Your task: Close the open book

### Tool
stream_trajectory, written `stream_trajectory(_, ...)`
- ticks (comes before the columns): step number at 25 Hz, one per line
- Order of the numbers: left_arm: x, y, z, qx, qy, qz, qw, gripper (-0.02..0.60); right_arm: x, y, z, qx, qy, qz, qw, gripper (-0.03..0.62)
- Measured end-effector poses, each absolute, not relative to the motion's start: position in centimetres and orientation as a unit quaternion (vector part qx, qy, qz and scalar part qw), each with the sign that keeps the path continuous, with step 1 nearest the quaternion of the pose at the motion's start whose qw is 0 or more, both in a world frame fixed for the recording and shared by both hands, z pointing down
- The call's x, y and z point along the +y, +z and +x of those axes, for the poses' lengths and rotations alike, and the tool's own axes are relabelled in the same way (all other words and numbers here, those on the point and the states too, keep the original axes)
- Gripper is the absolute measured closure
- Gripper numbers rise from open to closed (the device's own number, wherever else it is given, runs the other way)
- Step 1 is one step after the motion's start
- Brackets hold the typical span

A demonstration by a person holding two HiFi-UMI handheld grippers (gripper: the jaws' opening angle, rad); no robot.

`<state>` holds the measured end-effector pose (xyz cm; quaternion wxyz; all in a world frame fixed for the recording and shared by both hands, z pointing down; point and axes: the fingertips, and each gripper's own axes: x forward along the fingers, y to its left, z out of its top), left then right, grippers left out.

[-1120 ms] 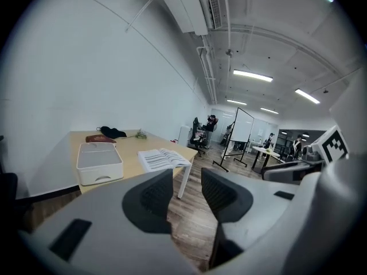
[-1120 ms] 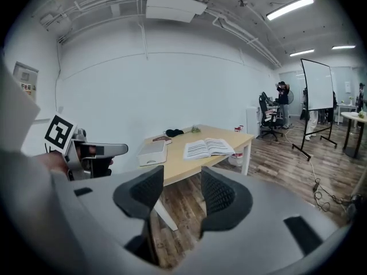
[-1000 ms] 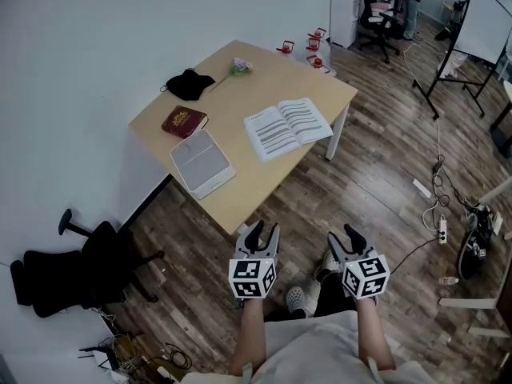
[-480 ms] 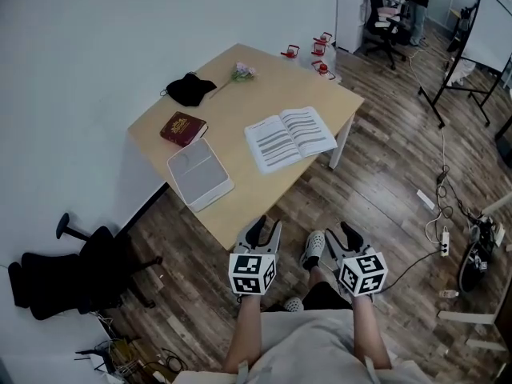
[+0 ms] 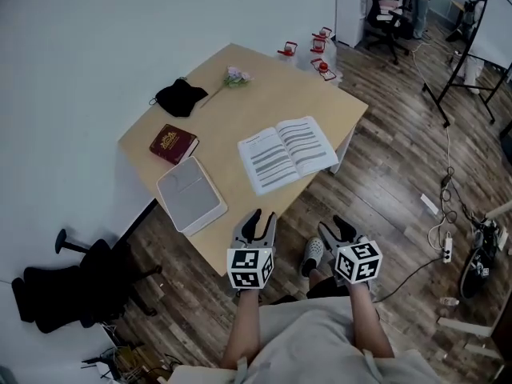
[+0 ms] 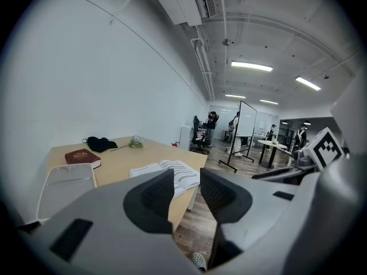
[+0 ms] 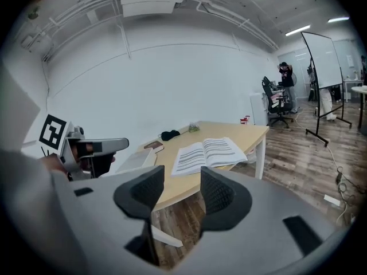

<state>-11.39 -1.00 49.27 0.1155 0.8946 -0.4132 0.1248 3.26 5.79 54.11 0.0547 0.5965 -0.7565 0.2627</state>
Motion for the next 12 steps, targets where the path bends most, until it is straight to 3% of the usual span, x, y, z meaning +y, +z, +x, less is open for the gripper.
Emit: stream_trajectory(12, -11.3, 50.5, -6.2, -0.447, 0.130, 0.874, 0.140, 0.433, -6.2, 55.9, 8.7, -0.765, 0.305, 0.565, 0.055, 0.390)
